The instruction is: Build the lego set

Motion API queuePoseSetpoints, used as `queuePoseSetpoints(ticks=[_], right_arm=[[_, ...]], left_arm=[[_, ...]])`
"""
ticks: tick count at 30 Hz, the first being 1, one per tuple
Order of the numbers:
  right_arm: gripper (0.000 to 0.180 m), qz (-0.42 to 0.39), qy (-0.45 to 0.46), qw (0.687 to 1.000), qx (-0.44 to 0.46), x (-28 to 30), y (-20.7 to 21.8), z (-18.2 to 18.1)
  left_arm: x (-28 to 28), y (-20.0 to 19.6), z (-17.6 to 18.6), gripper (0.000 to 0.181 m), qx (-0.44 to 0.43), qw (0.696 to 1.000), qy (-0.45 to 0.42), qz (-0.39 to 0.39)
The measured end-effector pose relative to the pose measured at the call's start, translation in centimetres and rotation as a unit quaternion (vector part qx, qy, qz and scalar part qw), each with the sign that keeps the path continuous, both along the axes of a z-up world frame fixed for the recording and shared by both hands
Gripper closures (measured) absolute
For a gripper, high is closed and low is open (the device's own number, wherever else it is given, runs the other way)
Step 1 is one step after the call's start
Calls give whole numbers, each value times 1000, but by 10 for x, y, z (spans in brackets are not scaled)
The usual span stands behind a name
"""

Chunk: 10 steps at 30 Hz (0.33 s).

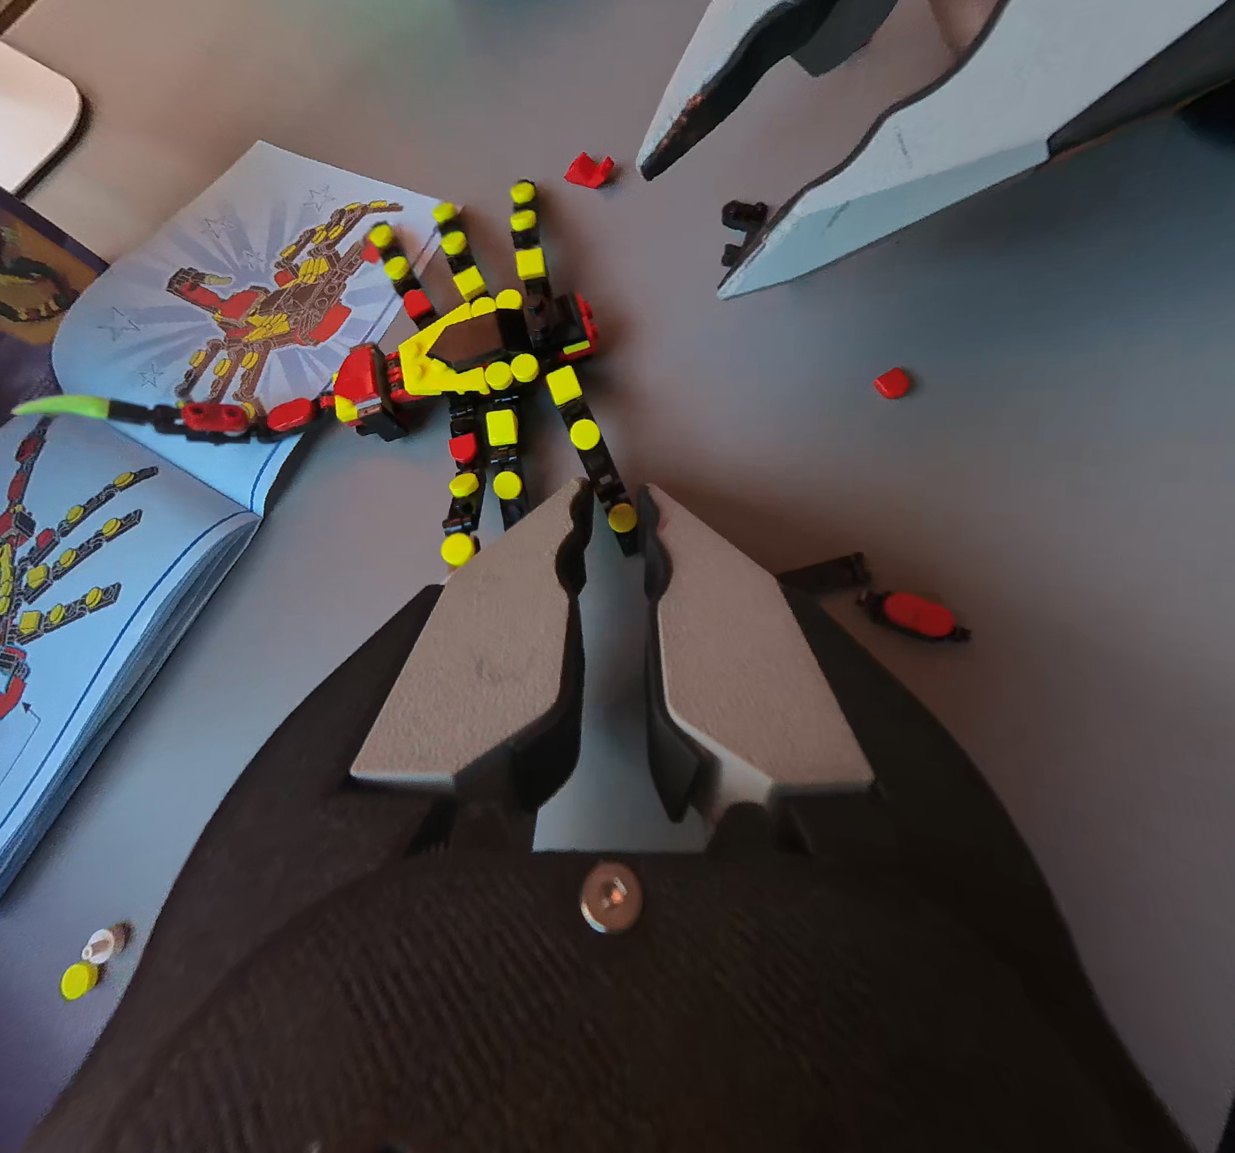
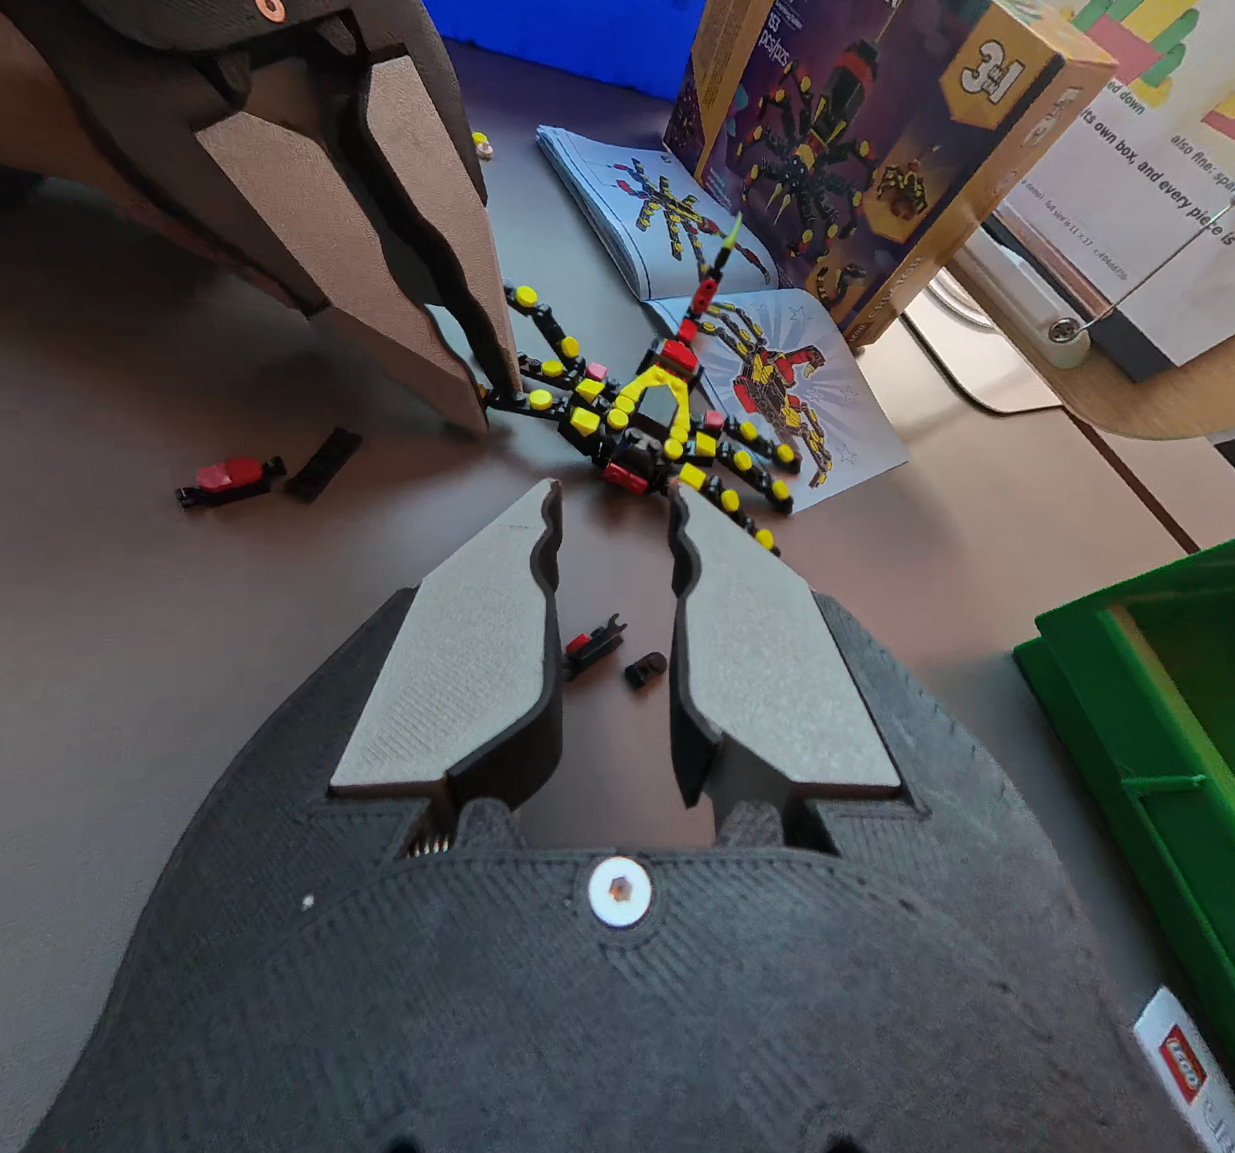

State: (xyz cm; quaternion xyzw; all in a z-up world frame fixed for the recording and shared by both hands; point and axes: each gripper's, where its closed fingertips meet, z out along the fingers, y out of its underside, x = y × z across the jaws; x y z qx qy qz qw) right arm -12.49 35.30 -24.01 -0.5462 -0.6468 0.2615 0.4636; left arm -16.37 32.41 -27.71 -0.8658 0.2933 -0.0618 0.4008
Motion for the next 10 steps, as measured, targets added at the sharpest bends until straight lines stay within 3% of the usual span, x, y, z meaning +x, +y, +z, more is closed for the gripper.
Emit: queuePoseSetpoints(ticks=[1, 5, 10], right_arm=[[152, 1, 4, 1000, 7, -1, -1, 1], [152, 6, 18, 999, 40, -3, -6, 6], [152, 44, 39, 995, 82, -6, -23, 11]], left_arm=[[1, 0, 4, 173, 10, 1000, -8, -2], [3, -5, 29, 175, 77, 995, -57, -19], [10, -12, 40, 176, 94, 990, -92, -52]])
